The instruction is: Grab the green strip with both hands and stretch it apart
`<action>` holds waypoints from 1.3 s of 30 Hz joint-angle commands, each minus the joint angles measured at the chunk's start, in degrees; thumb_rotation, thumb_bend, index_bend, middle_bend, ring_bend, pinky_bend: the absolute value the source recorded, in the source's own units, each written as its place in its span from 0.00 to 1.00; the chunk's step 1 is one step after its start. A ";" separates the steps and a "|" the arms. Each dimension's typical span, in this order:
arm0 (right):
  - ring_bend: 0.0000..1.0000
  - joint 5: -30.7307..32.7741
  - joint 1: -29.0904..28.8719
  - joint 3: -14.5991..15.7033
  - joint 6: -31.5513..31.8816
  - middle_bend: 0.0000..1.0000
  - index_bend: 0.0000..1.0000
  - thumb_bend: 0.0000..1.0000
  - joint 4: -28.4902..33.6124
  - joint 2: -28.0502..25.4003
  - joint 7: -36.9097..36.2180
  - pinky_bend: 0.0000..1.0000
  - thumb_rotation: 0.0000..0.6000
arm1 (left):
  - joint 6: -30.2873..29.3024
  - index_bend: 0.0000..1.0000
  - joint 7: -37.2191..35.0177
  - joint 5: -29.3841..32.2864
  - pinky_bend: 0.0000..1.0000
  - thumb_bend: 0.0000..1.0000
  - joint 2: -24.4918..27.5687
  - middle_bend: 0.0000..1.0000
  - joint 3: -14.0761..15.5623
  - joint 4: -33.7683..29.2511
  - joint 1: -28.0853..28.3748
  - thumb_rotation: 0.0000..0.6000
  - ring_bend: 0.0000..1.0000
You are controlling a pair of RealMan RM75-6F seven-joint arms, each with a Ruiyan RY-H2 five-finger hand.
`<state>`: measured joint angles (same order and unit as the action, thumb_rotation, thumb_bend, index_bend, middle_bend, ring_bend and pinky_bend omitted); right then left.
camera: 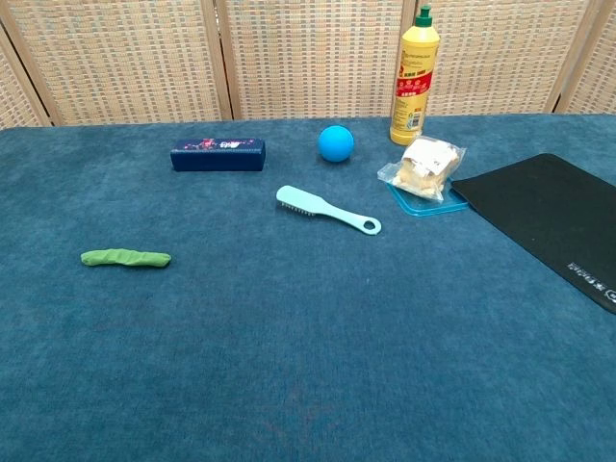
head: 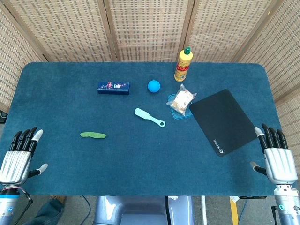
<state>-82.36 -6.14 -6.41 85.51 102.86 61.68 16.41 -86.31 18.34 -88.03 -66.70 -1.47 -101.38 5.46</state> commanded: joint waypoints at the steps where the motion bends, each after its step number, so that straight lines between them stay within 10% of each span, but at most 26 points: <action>1: 0.00 0.08 0.01 -0.04 0.01 0.00 0.00 0.00 -0.13 0.10 -0.15 0.00 1.00 | 0.35 0.00 -0.05 0.25 0.00 0.00 0.05 0.00 0.01 0.00 0.11 1.00 0.00; 12: 0.00 0.36 -0.50 0.05 -1.13 0.00 0.00 0.00 -0.27 0.13 -0.76 0.00 1.00 | 9.77 0.00 -3.47 5.98 0.00 0.00 -3.87 0.00 -3.99 6.13 6.47 1.00 0.00; 23: 0.00 2.25 -1.60 -0.09 -3.64 0.00 0.00 0.00 -1.14 0.63 -0.79 0.00 1.00 | 25.06 0.32 -4.36 13.89 0.00 0.25 -13.45 0.00 -9.45 19.15 18.75 1.00 0.00; 39: 0.00 4.79 -3.02 -0.34 -6.65 0.00 0.00 0.00 -2.26 0.88 -1.41 0.00 1.00 | 34.82 0.42 -0.61 23.49 0.00 0.31 -21.94 0.00 -9.58 29.98 25.94 1.00 0.00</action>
<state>-77.59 -9.15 -6.74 78.89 100.62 62.57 15.02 -51.79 17.66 -64.84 -88.25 -11.16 -71.85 31.09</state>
